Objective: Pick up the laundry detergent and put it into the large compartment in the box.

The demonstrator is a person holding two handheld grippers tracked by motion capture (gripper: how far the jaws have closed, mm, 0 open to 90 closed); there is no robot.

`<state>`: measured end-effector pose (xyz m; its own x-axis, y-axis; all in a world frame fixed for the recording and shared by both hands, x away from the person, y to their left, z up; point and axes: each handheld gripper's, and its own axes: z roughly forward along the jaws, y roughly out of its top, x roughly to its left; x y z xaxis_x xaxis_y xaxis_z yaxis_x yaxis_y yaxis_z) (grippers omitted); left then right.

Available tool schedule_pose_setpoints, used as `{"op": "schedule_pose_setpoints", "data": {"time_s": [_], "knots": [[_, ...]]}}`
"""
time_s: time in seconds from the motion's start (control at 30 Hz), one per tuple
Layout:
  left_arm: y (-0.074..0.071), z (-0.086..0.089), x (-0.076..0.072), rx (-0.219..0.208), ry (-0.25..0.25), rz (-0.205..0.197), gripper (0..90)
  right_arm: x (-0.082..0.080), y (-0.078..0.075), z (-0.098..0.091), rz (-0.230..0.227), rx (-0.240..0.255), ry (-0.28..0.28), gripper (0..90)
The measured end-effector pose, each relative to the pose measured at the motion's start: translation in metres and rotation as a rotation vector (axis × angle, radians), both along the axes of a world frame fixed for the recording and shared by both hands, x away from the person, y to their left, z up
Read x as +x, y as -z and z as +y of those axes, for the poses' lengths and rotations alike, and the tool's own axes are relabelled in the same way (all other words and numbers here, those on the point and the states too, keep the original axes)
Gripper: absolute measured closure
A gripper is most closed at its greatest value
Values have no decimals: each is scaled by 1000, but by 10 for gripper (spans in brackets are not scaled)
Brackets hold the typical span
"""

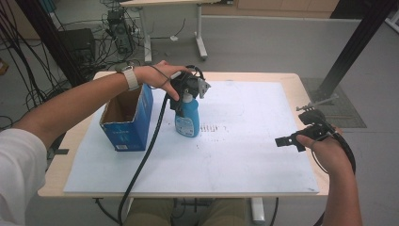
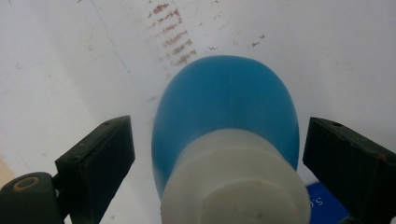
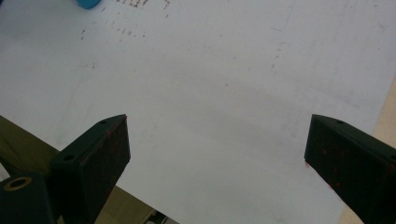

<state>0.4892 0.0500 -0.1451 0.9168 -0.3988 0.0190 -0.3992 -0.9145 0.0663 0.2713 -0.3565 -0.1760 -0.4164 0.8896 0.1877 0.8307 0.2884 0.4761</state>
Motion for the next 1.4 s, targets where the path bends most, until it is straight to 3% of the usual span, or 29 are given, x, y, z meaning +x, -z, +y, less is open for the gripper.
{"op": "schedule_pose_setpoints", "data": {"time_s": [0.7,1.17,1.2,1.23,1.4], "knots": [[10,-5,-6,19,8,-36,229,0,-1,0,-3,1,-3,66],[12,-7,-5,24,1,-37,289,0,0,-1,-6,1,1,66],[11,-7,-4,23,2,-30,298,0,0,-1,-6,0,0,67],[12,-8,-3,30,0,-19,376,0,0,-1,-6,1,0,66],[12,-7,-3,28,2,-17,380,0,0,0,-8,1,-1,67]]}}
